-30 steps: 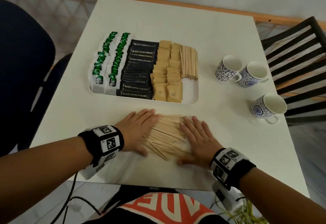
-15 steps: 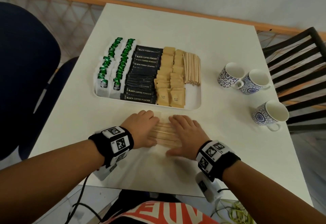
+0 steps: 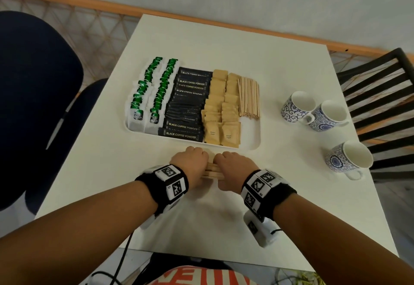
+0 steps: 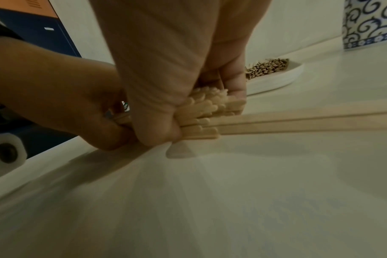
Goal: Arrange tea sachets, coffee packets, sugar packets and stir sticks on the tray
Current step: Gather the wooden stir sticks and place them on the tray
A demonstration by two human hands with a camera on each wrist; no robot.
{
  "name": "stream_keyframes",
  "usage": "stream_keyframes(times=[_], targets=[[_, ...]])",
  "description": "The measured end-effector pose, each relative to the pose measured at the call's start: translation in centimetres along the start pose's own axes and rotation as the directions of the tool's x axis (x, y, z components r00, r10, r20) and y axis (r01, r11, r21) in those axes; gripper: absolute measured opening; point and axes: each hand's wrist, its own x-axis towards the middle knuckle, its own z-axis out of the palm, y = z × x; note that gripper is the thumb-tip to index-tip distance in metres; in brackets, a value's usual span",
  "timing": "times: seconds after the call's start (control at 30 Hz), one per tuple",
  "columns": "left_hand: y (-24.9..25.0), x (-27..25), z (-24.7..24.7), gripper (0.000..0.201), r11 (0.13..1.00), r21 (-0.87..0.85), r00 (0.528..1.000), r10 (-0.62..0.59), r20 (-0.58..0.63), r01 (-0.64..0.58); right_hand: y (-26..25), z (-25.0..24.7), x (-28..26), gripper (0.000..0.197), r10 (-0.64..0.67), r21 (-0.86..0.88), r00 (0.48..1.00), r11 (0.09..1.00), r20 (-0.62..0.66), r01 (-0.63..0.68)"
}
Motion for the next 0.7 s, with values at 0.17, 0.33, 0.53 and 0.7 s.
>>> stream_keyframes(times=[0.17, 0.33, 0.53, 0.7], targets=[[0.1, 0.7, 0.3, 0.043, 1.000, 0.028, 1.000, -0.002, -0.023, 0.003, 0.1, -0.2, 0.6, 0.046, -0.001, 0.021, 1.000, 1.000, 0.023, 0.000], [-0.8, 0.6, 0.0, 0.041, 0.997, -0.036, 0.997, 0.071, -0.018, -0.072, 0.0, -0.3, 0.7, 0.040, -0.012, -0.034, 1.000, 0.999, -0.016, 0.011], [-1.8, 0.4, -0.9, 0.023, 0.989, -0.133, 0.997, 0.058, -0.050, -0.064, -0.2, -1.0, 1.0, 0.036, 0.006, -0.017, 1.000, 1.000, -0.028, -0.006], [-1.4, 0.5, -1.4, 0.019, 0.986, -0.165, 1.000, 0.017, 0.003, -0.017, -0.4, -1.1, 1.0, 0.037, -0.004, -0.052, 1.000, 0.999, 0.028, 0.006]])
